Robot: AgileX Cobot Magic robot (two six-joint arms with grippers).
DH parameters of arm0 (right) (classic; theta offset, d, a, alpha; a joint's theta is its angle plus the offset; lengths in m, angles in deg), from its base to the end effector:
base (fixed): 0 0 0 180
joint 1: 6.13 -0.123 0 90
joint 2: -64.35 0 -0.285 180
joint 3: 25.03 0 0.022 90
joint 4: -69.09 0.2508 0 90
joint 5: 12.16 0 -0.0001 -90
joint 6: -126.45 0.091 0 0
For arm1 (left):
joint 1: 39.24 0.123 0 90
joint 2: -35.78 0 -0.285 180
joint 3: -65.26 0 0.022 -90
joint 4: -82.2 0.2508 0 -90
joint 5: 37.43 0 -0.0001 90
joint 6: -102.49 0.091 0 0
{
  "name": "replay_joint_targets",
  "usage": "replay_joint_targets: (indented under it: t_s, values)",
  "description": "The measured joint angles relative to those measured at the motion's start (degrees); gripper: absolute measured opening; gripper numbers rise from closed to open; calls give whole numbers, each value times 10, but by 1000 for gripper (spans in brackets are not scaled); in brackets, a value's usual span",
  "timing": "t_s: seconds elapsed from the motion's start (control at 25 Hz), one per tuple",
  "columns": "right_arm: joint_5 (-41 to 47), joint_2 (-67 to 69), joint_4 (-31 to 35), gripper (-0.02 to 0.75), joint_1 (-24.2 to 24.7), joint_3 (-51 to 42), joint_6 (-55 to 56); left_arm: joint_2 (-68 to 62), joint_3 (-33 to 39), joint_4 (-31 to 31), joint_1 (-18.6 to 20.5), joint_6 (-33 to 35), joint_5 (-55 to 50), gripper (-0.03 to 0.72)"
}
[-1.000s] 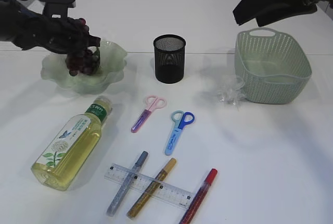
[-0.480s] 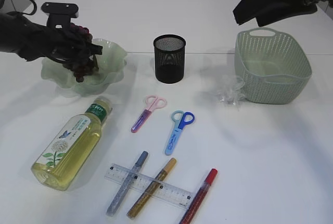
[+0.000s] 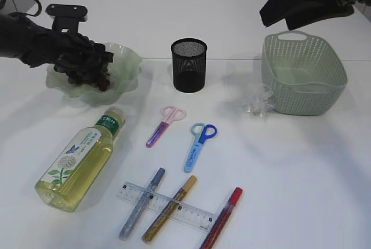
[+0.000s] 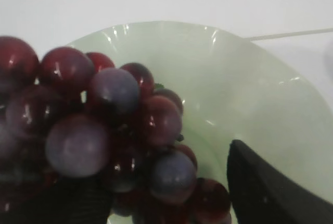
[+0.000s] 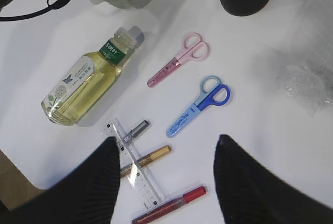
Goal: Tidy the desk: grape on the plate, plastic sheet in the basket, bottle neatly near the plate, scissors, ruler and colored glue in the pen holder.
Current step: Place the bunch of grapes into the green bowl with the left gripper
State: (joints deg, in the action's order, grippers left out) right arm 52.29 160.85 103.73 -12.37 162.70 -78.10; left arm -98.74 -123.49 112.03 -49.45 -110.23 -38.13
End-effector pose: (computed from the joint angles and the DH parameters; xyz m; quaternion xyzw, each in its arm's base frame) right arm 0.3161 0.0815 0.3668 -0.1861 0.9120 0.2521 0.2646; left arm 0.4818 -0.0862 0.1434 0.0556 0.8908 -0.0488 0.4484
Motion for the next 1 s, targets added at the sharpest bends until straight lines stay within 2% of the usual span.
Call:
replay_joint_targets:
  t_s: [0.32,0.6,1.0]
  values:
    - [0,0,-1,454,0,0,0,0,-47,-13,-5,0,-110,496]
    - [0,0,-1,454,0,0,0,0,-102,-17,-34,0,-183,474]
    - [0,0,-2,454,0,0,0,0,-107,-48,-43,0,-268,433]
